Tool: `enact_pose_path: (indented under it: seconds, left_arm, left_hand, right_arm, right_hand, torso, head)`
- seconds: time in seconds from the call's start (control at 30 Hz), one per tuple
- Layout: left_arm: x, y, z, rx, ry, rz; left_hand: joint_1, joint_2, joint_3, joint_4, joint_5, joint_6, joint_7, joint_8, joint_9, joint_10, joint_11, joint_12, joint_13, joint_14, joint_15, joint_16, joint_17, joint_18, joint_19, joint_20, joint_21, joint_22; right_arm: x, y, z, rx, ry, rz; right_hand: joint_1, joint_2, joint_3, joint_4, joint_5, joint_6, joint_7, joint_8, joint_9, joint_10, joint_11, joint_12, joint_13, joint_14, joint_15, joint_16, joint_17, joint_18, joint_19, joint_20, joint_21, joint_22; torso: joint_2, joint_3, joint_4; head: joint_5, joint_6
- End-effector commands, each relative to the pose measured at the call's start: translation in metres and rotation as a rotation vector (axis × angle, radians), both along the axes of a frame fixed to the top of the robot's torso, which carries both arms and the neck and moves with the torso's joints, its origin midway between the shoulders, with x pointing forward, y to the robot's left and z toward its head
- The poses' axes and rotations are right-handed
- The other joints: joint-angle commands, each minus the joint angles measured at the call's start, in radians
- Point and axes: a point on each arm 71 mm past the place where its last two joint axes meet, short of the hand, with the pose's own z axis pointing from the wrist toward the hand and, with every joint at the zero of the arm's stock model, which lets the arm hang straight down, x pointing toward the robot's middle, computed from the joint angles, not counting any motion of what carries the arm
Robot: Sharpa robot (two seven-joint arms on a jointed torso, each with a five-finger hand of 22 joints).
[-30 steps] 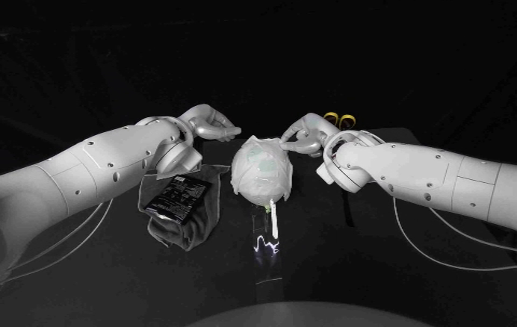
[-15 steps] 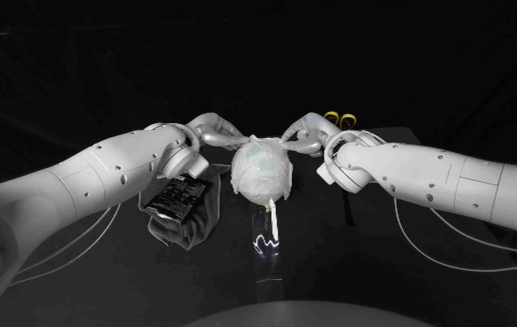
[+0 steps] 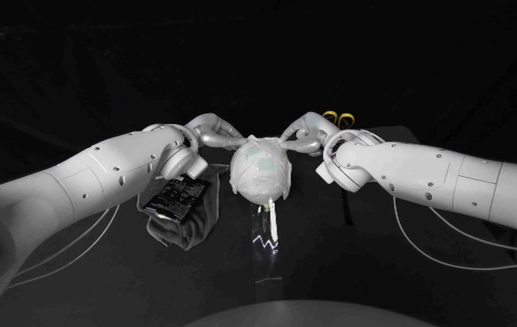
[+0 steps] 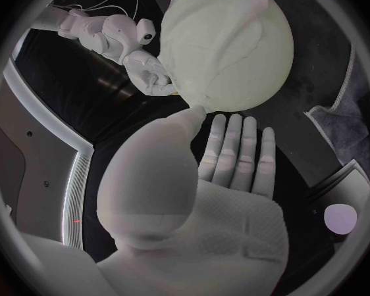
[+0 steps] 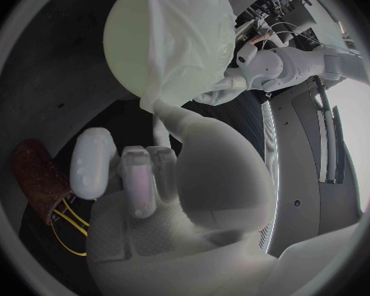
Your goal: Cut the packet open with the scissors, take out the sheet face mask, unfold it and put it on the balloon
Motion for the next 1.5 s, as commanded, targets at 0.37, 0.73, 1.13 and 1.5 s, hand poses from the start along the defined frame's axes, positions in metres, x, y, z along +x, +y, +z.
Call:
enact_pose_path:
  seconds: [0.37,0.73,1.13,1.5]
  left_arm:
    - [-0.002,-0.007,0.001,0.006,-0.012,-0.052]
    - [-0.002,-0.01,0.0,0.032,-0.017,-0.069]
    - [-0.003,-0.016,0.001,0.047,-0.036,-0.088]
    - [-0.001,-0.017,0.006,0.046,-0.11,-0.066]
  left_hand:
    - [0.032,0.011,0.005,-0.024,0.002,0.017,0.005,0.001,-0.001,-0.009,-0.002,0.023,0.007,-0.015,-0.002,0.027,0.011,0.019,-0.004,-0.001,-0.005,0.0]
    - [-0.011,-0.02,-0.042,0.0,0.002,-0.016,0.026,-0.03,-0.012,-0.015,-0.002,0.041,0.014,-0.025,-0.003,0.048,0.02,0.018,0.001,-0.001,-0.003,0.001]
    - [0.064,0.03,-0.002,-0.034,0.003,0.032,0.006,-0.015,-0.005,-0.002,-0.015,0.068,0.024,-0.017,-0.012,0.078,0.031,0.022,0.009,-0.003,0.002,0.003]
    - [0.105,0.089,0.075,-0.097,0.002,0.132,-0.024,0.04,0.023,0.098,-0.067,0.158,0.062,0.079,-0.059,0.143,0.049,0.023,0.087,-0.007,0.057,0.03]
  right_arm:
    - [0.0,0.001,0.001,-0.007,-0.008,0.003]
    - [-0.001,0.001,0.001,-0.006,-0.008,0.004]
    - [-0.001,0.0,0.001,-0.006,-0.009,-0.001]
    - [-0.001,-0.003,0.001,-0.006,-0.008,-0.006]
  right_hand:
    - [-0.008,0.005,0.008,-0.001,0.005,0.005,0.0,0.005,0.019,0.106,-0.006,0.004,0.263,0.106,-0.008,0.004,0.263,0.008,0.003,-0.004,0.002,0.044]
    - [-0.009,0.005,0.009,-0.002,0.005,0.005,0.0,0.006,0.02,0.106,-0.006,0.004,0.263,0.106,-0.008,0.004,0.263,0.008,0.002,-0.004,0.001,0.044]
    - [-0.01,0.005,0.01,-0.002,0.005,0.005,-0.001,0.006,0.021,0.106,-0.006,0.004,0.263,0.106,-0.008,0.004,0.263,0.008,0.003,-0.004,0.002,0.044]
    - [-0.01,0.005,0.01,-0.002,0.005,0.005,-0.001,0.006,0.021,0.106,-0.006,0.004,0.263,0.106,-0.008,0.004,0.263,0.008,0.003,-0.004,0.002,0.044]
  torso:
    - [0.0,0.0003,-0.0009]
    - [0.0,0.0007,-0.0009]
    - [0.0,0.0001,0.0005]
    - [0.0,-0.0001,-0.0005]
  head:
    - [0.0,-0.006]
    - [0.001,-0.008]
    - [0.001,-0.012]
    - [0.003,-0.013]
